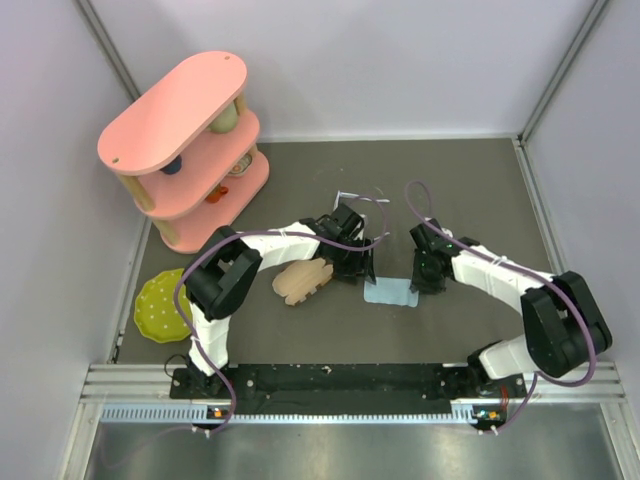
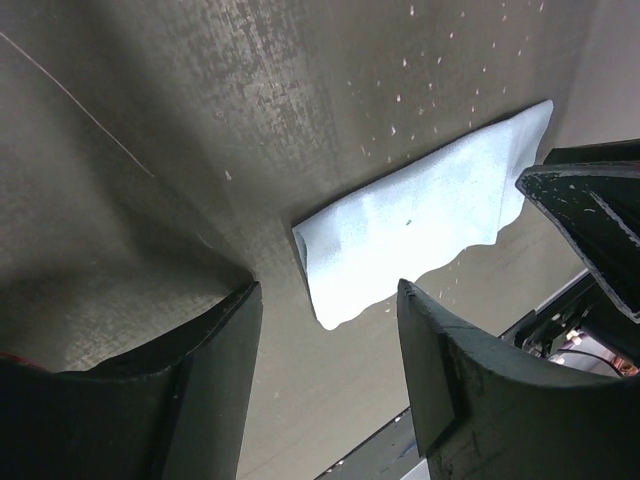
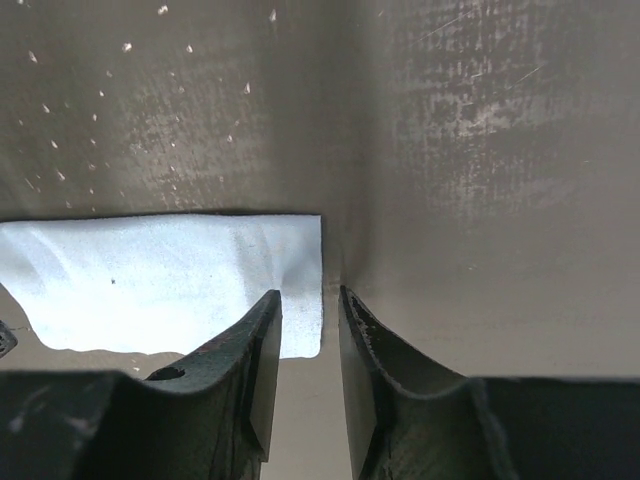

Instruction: Organize the sunglasses

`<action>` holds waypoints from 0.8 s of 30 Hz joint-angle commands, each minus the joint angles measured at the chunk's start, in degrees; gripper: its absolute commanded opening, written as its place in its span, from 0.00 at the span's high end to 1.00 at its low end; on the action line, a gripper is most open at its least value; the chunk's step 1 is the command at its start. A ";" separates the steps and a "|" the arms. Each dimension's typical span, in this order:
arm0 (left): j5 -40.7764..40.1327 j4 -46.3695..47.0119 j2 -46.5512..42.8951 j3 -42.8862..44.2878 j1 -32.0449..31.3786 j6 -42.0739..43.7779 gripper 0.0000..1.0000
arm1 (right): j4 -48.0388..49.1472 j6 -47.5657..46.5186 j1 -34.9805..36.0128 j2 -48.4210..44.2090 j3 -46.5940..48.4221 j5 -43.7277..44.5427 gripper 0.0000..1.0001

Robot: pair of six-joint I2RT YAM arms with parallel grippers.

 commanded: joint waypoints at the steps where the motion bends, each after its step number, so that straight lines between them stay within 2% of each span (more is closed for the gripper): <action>1: -1.42 -0.14 -0.49 1.94 -0.27 0.05 0.39 | -0.69 0.23 0.09 -2.70 1.57 2.07 0.69; 18: -1.51 -0.76 -0.14 1.94 -0.27 0.40 0.40 | 2.30 -1.35 0.17 4.15 1.31 -0.66 0.69; 24: -1.60 -0.93 -0.14 1.85 -0.27 0.31 0.39 | 2.47 -2.06 0.52 8.89 1.92 -1.27 0.84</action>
